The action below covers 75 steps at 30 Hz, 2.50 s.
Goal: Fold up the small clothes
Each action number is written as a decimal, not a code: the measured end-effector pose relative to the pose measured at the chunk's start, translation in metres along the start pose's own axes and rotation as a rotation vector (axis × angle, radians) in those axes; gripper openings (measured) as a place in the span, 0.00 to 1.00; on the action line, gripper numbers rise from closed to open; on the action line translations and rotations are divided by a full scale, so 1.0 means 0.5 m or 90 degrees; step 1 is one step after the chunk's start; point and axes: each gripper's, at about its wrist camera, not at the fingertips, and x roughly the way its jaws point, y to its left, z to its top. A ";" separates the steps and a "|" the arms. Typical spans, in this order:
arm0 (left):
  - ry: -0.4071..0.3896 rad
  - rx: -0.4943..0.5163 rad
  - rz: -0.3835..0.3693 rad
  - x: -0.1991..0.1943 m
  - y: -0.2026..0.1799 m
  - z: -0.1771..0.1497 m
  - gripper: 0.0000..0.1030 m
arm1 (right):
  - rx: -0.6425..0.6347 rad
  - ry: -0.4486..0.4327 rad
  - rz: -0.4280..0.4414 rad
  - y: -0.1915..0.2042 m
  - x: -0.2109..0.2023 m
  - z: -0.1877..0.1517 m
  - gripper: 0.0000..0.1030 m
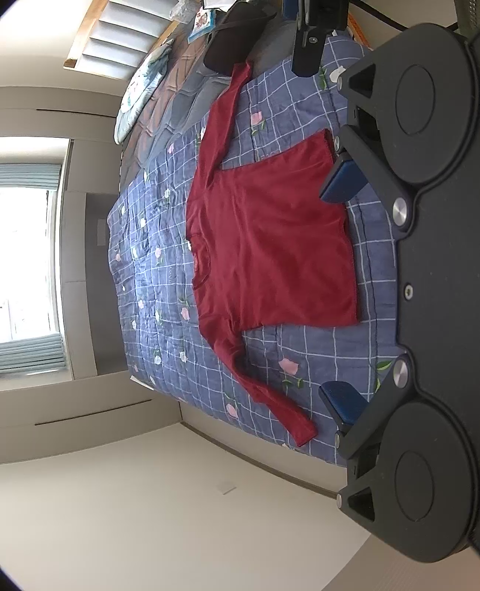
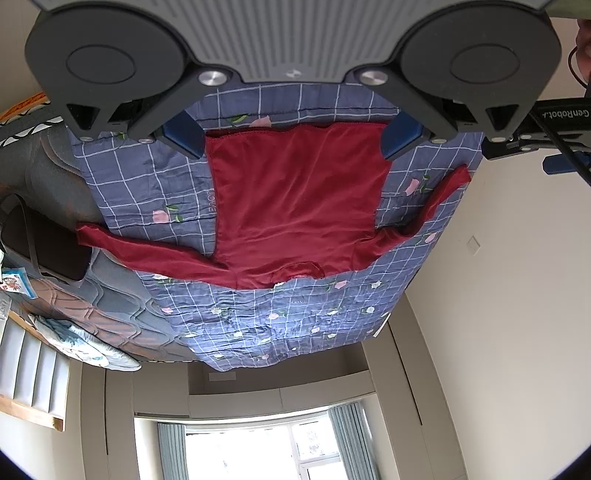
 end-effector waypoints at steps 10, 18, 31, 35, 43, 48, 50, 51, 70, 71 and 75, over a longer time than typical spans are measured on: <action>0.006 0.005 -0.004 0.008 -0.003 0.004 0.99 | 0.004 0.002 -0.001 -0.001 -0.003 0.000 1.00; 0.005 0.005 -0.004 0.009 -0.004 0.002 0.99 | 0.003 0.003 -0.001 -0.001 0.000 -0.001 1.00; 0.006 0.005 -0.004 0.011 -0.002 0.000 0.99 | 0.003 0.004 -0.001 0.000 0.003 -0.001 1.00; 0.007 0.005 -0.004 0.012 -0.001 0.000 0.99 | 0.003 0.005 -0.001 -0.001 0.004 -0.002 1.00; 0.008 0.003 -0.004 0.016 -0.001 -0.002 0.99 | 0.002 0.011 -0.003 0.002 0.015 -0.007 1.00; 0.006 0.002 -0.006 0.019 0.000 -0.004 0.99 | 0.000 0.012 -0.002 0.006 0.018 -0.003 1.00; 0.005 0.001 -0.006 0.021 0.000 -0.007 0.99 | -0.003 0.008 0.005 0.008 0.015 -0.003 1.00; 0.004 0.001 -0.006 0.020 0.000 -0.007 0.99 | -0.005 0.005 0.009 0.009 0.013 -0.004 1.00; 0.009 -0.032 -0.031 0.000 0.037 -0.008 0.99 | -0.058 0.006 -0.037 0.066 0.001 0.038 1.00; 0.006 -0.029 -0.028 -0.002 0.038 -0.004 0.99 | -0.056 0.003 -0.036 0.067 -0.003 0.045 1.00; -0.006 -0.014 -0.017 -0.016 0.034 0.014 0.99 | -0.046 0.014 -0.040 0.076 -0.015 0.085 1.00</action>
